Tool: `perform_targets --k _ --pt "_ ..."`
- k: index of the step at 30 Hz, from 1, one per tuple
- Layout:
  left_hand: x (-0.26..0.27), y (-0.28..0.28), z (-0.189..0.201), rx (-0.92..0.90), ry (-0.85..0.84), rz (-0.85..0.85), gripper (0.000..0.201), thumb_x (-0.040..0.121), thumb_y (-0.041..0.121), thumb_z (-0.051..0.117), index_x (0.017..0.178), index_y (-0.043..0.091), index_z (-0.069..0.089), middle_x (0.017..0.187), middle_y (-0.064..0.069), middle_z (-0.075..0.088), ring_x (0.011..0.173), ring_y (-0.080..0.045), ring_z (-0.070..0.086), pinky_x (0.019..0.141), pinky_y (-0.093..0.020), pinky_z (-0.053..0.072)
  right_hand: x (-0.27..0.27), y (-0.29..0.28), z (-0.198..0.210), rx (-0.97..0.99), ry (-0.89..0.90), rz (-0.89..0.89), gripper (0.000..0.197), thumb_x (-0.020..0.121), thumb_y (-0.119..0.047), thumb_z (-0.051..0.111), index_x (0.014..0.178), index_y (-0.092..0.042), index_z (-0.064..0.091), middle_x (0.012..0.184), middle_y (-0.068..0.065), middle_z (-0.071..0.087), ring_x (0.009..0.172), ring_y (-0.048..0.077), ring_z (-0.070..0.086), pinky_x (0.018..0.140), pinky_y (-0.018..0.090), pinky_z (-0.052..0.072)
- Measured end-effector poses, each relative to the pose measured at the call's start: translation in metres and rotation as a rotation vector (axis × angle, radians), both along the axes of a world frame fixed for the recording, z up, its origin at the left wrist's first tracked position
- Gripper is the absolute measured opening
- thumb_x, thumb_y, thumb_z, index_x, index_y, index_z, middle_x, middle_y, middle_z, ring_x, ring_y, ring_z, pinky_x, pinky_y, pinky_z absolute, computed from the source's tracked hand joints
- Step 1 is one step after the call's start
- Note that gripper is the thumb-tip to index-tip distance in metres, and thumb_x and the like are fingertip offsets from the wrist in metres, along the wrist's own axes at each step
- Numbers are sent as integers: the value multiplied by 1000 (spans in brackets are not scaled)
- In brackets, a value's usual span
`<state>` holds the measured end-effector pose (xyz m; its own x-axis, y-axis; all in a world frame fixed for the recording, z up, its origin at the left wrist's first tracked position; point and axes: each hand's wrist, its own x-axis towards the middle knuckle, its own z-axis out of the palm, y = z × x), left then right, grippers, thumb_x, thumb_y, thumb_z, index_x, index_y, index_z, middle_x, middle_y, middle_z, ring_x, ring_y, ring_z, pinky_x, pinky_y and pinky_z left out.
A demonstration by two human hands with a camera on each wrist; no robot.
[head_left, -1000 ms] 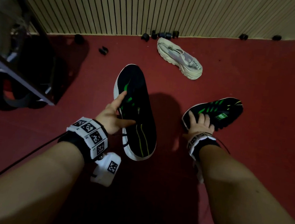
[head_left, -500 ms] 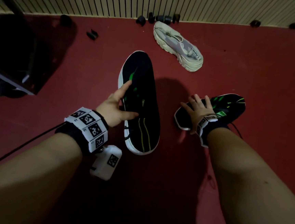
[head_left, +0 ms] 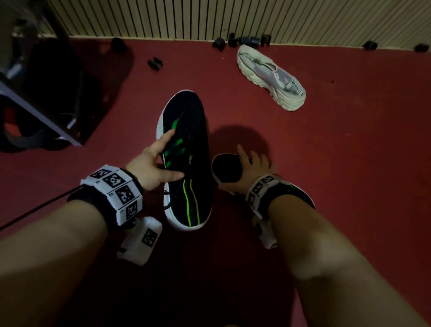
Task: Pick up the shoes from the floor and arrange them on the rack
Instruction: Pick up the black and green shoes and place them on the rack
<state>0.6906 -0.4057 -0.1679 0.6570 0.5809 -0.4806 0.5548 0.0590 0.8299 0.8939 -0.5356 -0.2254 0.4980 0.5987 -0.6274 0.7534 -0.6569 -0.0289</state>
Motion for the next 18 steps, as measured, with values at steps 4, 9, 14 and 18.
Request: perform_targets --k 4,9,14,18 --pt "-11 -2 -4 -40 -26 -4 89 80 -4 66 147 33 21 135 8 37 118 -3 39 89 -16 37 13 -44 0 -186 -91 -52 134 52 -78 66 145 -36 -20 159 6 -7 145 36 -9 115 58 -1" --pt "-15 -5 -14 13 21 -92 88 80 4 69 147 33 20 143 1 37 130 -14 39 101 -24 36 12 -74 8 -277 -75 -23 135 57 -66 74 144 -36 -25 154 8 8 139 32 18 110 51 23" --pt "-14 -9 -22 76 82 -146 93 75 18 75 143 48 18 146 -4 36 129 -26 43 106 -44 39 -25 -89 0 -137 -56 -130 122 63 -75 61 142 -41 -26 150 8 14 134 31 26 106 46 30" --pt "-11 -15 -28 51 66 -146 91 78 10 72 145 39 19 147 -5 37 131 -25 42 109 -38 37 -32 -106 -2 -59 67 -212 123 66 -68 67 138 -45 -30 156 4 -3 138 32 18 108 46 31"
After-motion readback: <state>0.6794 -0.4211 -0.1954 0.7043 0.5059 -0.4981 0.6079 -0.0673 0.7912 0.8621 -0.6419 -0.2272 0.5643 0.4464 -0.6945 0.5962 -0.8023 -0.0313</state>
